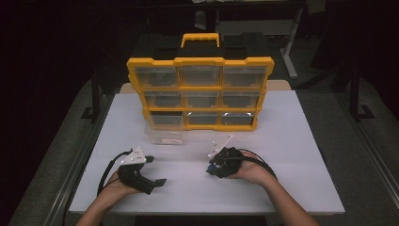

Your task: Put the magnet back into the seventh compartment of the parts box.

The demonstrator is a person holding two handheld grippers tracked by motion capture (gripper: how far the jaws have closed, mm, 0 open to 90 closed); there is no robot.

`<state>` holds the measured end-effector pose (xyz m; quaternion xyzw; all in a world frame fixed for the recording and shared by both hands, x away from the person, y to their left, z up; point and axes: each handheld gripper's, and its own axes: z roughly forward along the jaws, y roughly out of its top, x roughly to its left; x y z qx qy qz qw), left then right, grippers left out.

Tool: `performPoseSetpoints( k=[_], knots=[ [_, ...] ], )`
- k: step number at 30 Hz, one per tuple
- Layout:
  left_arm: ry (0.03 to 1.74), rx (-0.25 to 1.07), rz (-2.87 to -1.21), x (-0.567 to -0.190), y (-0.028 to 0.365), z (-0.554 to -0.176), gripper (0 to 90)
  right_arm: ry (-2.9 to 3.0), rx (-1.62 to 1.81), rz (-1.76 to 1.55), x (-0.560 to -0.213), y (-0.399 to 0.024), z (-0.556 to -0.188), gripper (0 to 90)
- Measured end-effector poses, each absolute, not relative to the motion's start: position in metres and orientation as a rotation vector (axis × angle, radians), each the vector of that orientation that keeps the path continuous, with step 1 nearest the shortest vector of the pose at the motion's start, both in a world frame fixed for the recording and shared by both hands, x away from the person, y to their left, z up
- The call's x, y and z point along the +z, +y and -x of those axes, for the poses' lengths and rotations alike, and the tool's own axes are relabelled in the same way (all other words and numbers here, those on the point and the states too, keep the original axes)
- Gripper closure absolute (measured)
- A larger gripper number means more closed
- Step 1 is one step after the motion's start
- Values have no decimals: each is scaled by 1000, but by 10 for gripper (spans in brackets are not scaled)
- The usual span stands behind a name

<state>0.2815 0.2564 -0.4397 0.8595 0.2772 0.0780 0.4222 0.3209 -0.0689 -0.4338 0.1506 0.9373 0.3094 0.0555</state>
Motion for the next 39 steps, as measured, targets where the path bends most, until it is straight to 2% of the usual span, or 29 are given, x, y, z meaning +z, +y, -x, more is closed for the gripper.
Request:
performPoseSetpoints(
  k=[39],
  knots=[
    [703, 190, -2137, -440, 258, -284, 0, 2803, 1013, -522, -396, -53, -345, 612]
  ],
)
